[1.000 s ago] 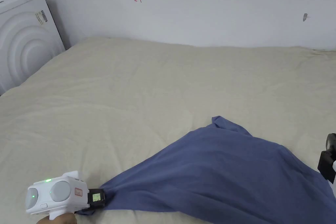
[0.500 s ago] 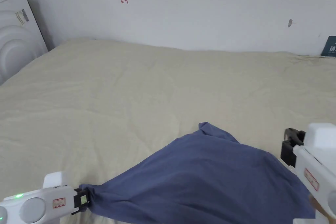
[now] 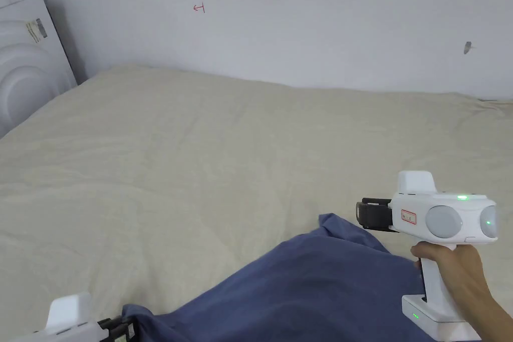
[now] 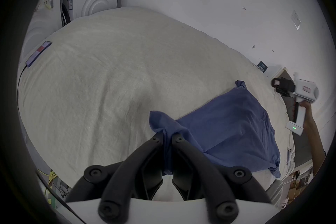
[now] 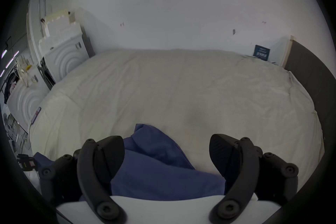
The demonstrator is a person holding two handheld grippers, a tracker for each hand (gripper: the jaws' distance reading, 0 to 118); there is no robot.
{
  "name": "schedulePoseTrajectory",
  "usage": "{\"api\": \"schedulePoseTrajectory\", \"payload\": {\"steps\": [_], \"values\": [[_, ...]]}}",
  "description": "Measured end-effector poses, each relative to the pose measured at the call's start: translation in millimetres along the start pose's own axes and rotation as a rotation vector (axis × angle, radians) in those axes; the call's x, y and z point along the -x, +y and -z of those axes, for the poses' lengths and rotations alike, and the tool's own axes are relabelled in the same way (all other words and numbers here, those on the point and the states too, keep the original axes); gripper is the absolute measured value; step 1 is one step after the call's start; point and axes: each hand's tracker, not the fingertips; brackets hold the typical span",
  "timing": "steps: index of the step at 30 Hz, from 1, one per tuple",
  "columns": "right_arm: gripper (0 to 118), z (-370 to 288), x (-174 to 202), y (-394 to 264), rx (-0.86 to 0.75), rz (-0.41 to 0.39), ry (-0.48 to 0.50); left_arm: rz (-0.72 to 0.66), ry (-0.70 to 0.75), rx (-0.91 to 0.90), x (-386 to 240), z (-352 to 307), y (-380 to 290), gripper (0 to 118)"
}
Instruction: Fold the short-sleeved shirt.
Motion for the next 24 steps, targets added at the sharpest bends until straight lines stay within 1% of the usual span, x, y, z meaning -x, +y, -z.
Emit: {"api": "schedulePoseTrajectory", "payload": {"steps": [1,4,6,10,12,13,14,15,16,17,18,19,20,21,22,24], "values": [[98,14,3,4,0.022,-0.007,-0.008,-0.001,0.0,0.002,1,1,0,6],[98,57,4,11,0.087,0.009,0.017,-0.009,-0.006,0.005,4,5,2,6],[98,78,11,12,0.116,-0.01,0.01,-0.021,-0.015,0.006,7,7,3,6],[98,113,23,9,0.19,-0.024,0.012,-0.024,-0.02,0.008,8,10,4,6],[98,128,28,6,0.216,-0.03,-0.008,-0.027,-0.02,0.005,9,12,5,6],[96,131,30,2,0.225,-0.023,-0.014,-0.03,-0.021,0.003,9,12,5,6],[88,130,33,-2,0.245,-0.018,-0.01,-0.033,-0.023,0.0,10,12,5,6],[65,133,33,-5,0.256,-0.008,0.003,-0.035,-0.027,0.0,10,11,5,6],[45,132,33,-8,0.262,0.008,0.015,-0.035,-0.028,0.0,9,11,5,6],[34,126,33,-8,0.216,0.059,0.038,-0.033,-0.027,-0.001,9,11,5,6],[8,125,30,-7,0.214,0.068,0.036,-0.03,-0.026,0.0,9,11,5,6],[3,122,33,-6,0.211,0.051,0.037,-0.025,-0.023,0.001,9,11,5,6],[3,119,35,-5,0.186,0.002,0.0,-0.023,-0.022,0.0,8,11,5,6],[3,116,36,-4,0.189,-0.034,-0.005,-0.023,-0.023,-0.002,8,11,6,6],[3,103,42,-4,0.183,-0.039,-0.002,-0.024,-0.025,-0.006,7,10,5,6],[3,87,40,-2,0.148,-0.029,-0.003,-0.03,-0.031,-0.015,5,8,5,6]]}}
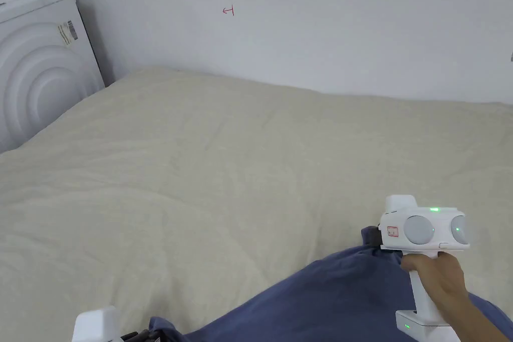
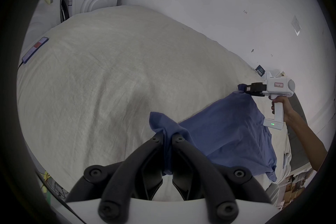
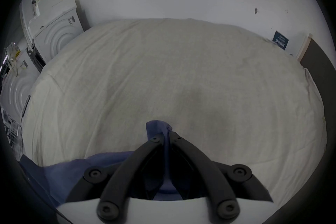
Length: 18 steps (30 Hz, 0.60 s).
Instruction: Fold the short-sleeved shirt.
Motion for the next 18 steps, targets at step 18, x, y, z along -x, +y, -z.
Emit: {"api": "schedulePoseTrajectory", "payload": {"steps": [18], "values": [[2,-227,-83,17,-0.418,0.091,0.003,0.054,-0.045,-0.156,-61,-30,55,6]]}}
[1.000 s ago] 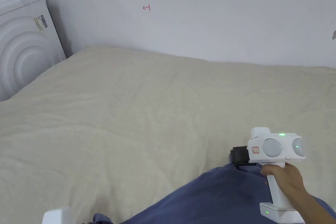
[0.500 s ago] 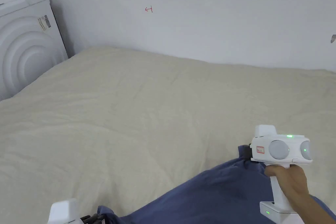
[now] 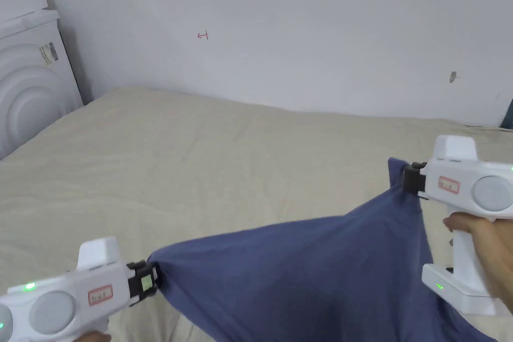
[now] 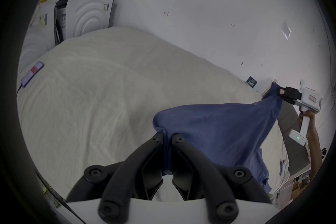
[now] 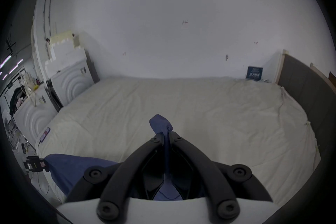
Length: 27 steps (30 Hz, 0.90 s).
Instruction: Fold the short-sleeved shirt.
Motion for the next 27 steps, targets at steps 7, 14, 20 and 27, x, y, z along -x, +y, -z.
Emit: {"api": "schedulePoseTrajectory", "payload": {"steps": [7,14,20,27], "values": [[2,-76,-42,64,-0.161,0.009,-0.076,0.065,-0.061,-0.092,-57,0,73,6],[2,-118,-75,134,-0.286,0.021,-0.151,0.152,-0.093,-0.168,-131,6,157,6],[2,-135,-98,200,-0.389,0.06,-0.199,0.215,-0.104,-0.253,-189,2,241,6],[2,-130,-106,277,-0.497,0.034,-0.24,0.338,-0.027,-0.407,-245,-10,340,6]]}}
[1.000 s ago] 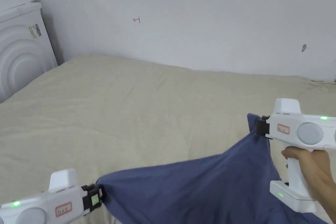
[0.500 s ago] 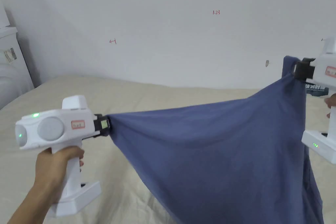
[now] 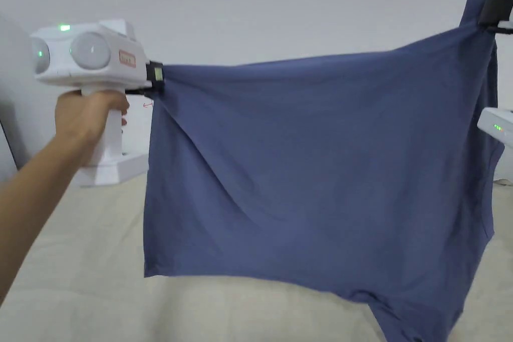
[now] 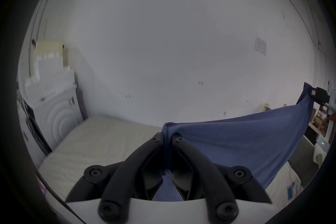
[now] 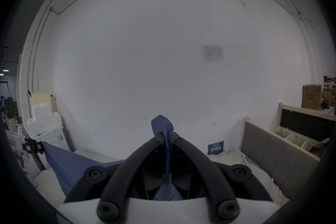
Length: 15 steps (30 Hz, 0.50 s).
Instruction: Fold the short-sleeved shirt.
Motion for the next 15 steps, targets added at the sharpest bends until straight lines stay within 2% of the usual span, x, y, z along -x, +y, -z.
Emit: {"api": "schedulePoseTrajectory", "payload": {"steps": [5,8,15], "values": [[2,22,8,20,-0.063,-0.008,0.003,0.1,0.059,-0.077,-9,10,35,6],[2,30,12,13,-0.068,-0.01,0.007,0.1,0.061,-0.074,-4,17,31,6],[2,32,11,-54,-0.004,-0.015,0.03,0.122,0.06,0.031,14,49,-47,6]]}}
